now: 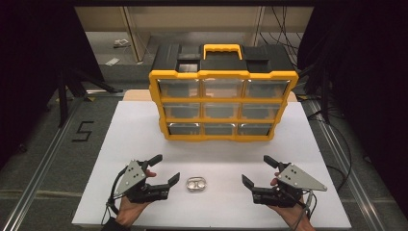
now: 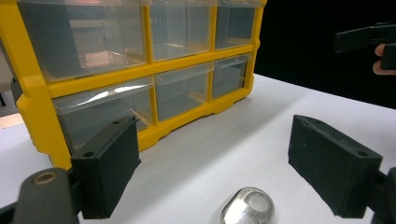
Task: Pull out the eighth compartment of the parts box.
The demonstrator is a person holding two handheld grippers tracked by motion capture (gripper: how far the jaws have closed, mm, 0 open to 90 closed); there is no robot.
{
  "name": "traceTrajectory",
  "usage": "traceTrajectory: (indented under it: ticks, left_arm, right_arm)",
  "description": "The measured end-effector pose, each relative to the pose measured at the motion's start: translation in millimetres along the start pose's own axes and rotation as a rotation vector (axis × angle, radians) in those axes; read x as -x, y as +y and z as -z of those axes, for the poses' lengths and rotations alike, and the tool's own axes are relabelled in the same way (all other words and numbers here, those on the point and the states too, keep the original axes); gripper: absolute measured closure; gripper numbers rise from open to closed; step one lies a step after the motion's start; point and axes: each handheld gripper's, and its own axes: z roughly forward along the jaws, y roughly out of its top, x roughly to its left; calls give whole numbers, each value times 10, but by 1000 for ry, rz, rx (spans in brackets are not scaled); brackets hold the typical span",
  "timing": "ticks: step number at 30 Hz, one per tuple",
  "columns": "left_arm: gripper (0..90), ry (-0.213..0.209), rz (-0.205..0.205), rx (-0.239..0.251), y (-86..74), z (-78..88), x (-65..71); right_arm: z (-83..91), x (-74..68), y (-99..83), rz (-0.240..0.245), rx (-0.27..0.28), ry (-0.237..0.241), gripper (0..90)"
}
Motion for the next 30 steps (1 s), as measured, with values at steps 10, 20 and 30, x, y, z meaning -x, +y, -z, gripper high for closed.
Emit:
traceTrajectory:
  ticks: [10,20,30]
  left_arm:
    - [161,-5,-5,-2,-2,1,8]
    - [160,-9,-15,-3,-2,8,18]
    - [159,-13,-22,-3,-2,0,25]
  right_arm:
    - [-9,-18,7,25,6,0,97]
    - [-53,-52,30,68,9,-12,116]
    - [-127,-97,32,230,-22,-59,158]
